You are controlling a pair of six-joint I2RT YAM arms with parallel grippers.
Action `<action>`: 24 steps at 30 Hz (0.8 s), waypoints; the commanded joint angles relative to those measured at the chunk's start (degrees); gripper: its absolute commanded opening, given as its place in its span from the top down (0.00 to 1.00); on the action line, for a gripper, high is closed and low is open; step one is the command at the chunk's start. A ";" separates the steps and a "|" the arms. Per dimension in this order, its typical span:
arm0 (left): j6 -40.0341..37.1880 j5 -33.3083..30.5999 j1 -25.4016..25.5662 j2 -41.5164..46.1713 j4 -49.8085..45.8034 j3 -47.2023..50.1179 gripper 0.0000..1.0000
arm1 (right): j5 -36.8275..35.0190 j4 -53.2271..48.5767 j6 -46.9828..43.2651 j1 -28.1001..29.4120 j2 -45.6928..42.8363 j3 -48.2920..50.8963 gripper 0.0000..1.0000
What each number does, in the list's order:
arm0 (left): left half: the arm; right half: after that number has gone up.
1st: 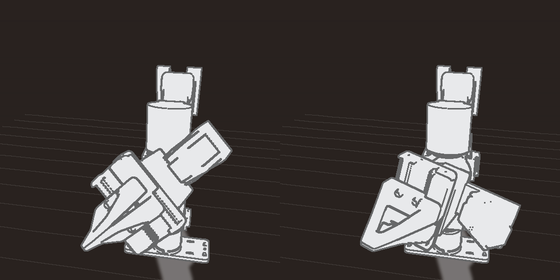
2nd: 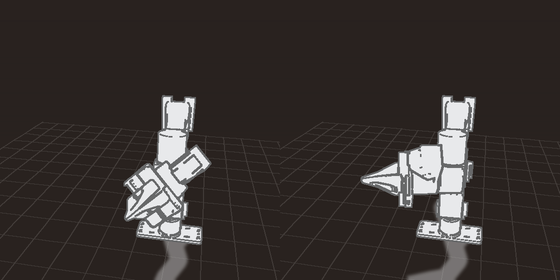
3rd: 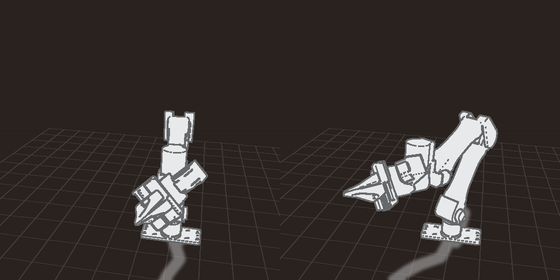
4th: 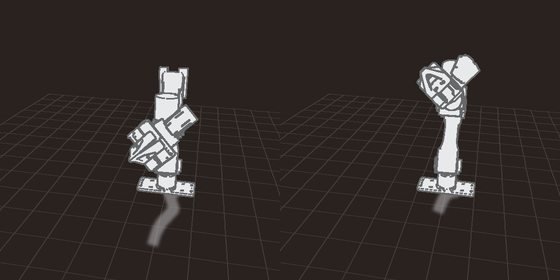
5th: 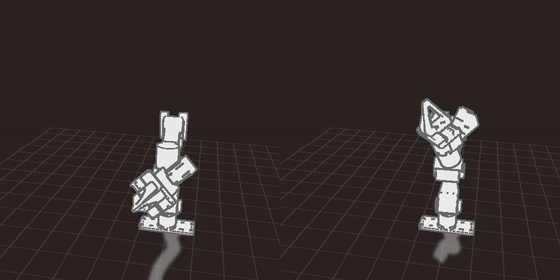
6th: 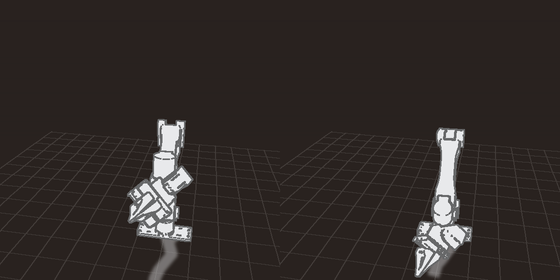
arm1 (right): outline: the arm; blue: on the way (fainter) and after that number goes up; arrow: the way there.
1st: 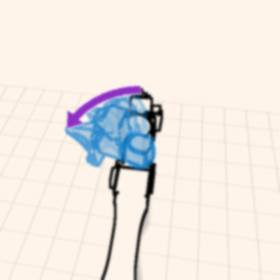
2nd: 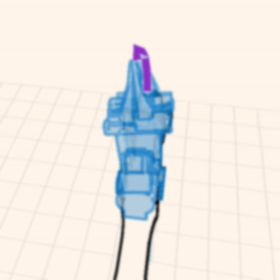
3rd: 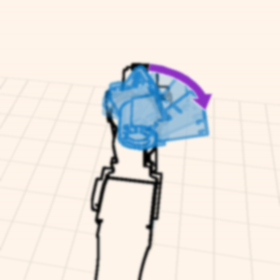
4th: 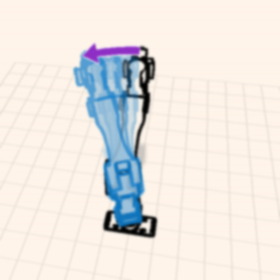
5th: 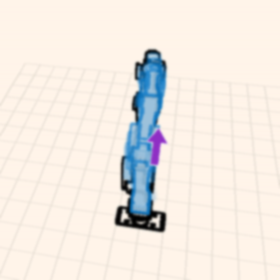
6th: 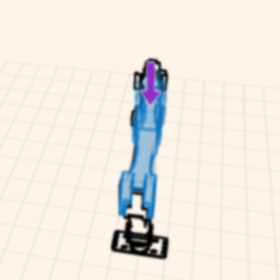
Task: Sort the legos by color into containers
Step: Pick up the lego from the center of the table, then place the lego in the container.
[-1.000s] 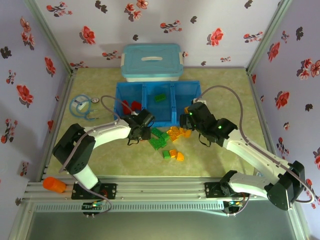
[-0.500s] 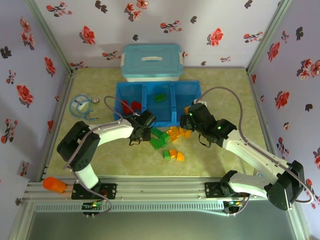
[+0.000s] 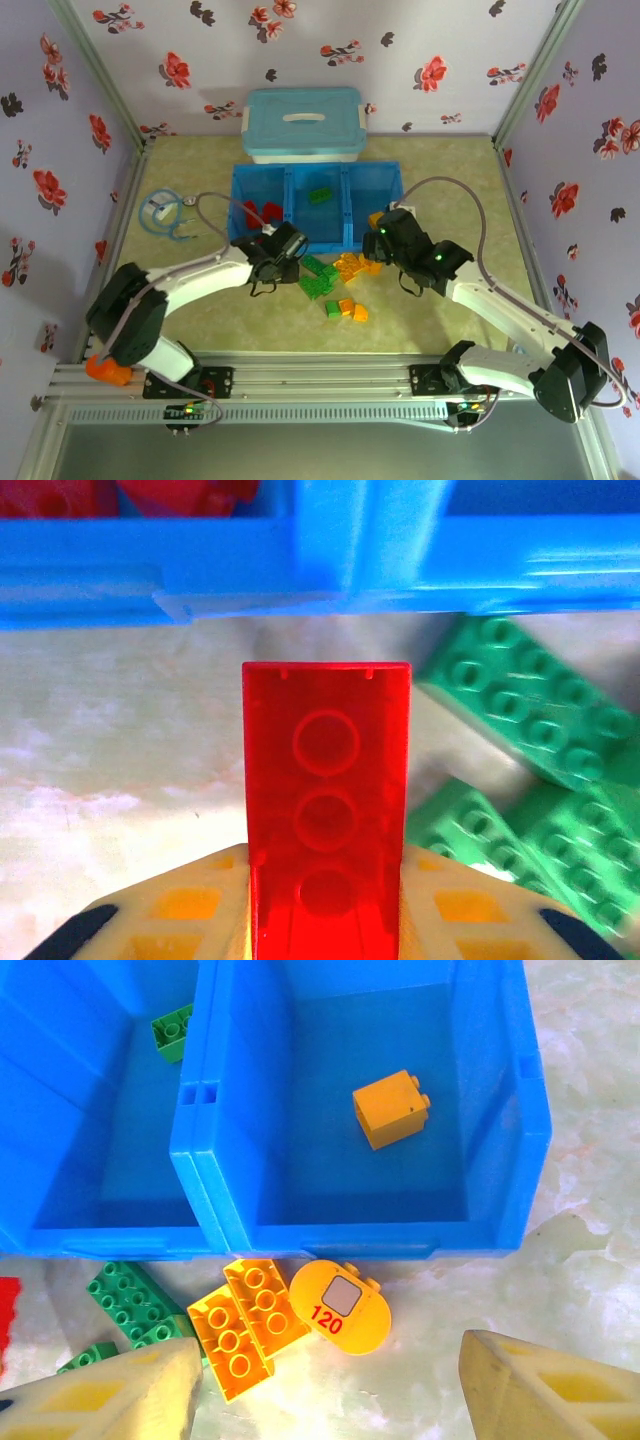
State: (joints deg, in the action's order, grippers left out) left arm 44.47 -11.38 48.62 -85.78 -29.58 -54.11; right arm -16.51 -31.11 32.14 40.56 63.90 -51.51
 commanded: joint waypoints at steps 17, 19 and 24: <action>-8.49 0.32 -4.75 10.46 -5.80 -8.27 0.77 | -1.28 -1.83 1.66 -0.89 -4.65 2.74 0.32; -9.25 1.36 -5.24 10.12 -5.36 -8.94 0.77 | -1.24 -1.93 1.78 -0.99 -4.95 3.04 0.32; -10.59 2.79 -5.80 8.55 -5.75 -11.14 0.77 | -0.80 -1.97 1.82 -1.09 -4.97 3.49 0.32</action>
State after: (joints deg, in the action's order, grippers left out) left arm 36.10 -9.85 43.40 -76.62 -34.37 -62.92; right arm -16.53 -31.62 33.08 39.99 59.88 -48.71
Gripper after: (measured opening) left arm 0.311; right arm 0.683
